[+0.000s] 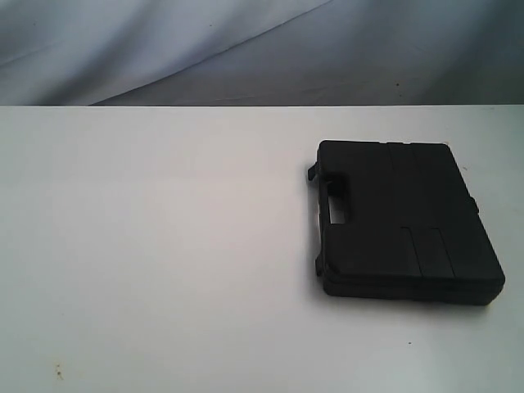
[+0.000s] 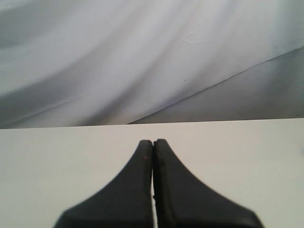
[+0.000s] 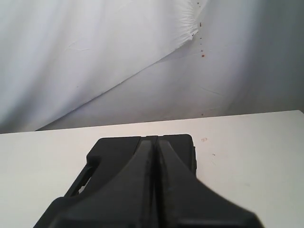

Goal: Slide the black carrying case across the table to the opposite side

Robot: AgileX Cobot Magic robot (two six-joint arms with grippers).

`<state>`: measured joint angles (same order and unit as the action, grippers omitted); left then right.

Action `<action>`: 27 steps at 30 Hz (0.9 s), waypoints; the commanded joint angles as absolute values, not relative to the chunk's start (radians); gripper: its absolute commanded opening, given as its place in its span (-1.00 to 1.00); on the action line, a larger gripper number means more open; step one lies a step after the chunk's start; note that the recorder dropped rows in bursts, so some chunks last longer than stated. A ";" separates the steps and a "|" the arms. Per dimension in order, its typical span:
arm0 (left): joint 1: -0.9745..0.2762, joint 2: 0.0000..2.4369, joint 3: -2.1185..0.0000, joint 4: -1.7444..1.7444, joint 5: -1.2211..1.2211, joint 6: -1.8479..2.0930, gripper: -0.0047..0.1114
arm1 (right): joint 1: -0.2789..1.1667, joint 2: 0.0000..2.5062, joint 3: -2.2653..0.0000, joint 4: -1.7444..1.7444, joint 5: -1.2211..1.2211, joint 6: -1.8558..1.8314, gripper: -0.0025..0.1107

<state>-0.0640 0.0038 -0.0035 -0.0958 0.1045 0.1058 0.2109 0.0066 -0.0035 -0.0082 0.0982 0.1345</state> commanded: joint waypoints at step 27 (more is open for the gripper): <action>-0.072 0.000 0.000 -0.095 0.103 0.107 -0.91 | 0.208 0.000 0.000 0.046 0.121 0.024 -0.96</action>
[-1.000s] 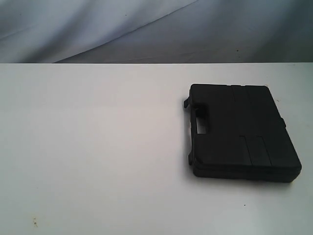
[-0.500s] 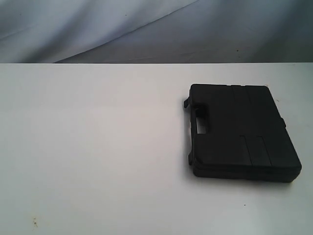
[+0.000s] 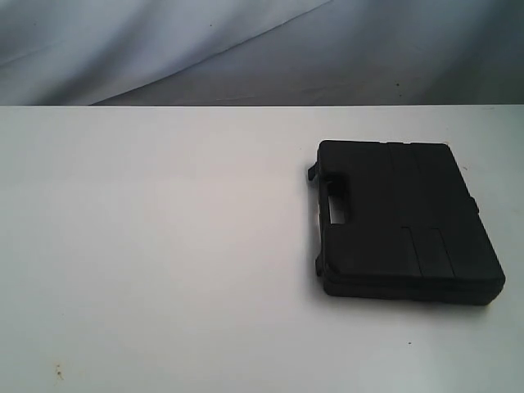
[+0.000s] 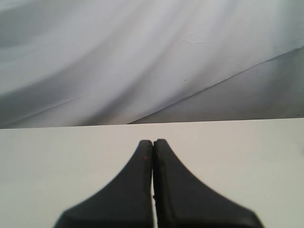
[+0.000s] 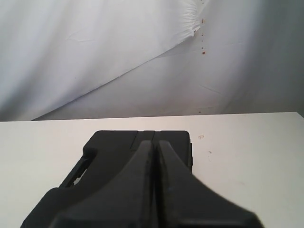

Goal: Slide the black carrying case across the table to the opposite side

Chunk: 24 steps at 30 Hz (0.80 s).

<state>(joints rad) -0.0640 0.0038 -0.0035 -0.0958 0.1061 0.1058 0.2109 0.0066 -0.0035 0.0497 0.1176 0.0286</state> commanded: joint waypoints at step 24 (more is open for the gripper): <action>-0.072 0.000 0.000 -0.095 0.103 0.107 -0.91 | 0.159 0.000 0.000 0.046 0.118 0.026 -0.96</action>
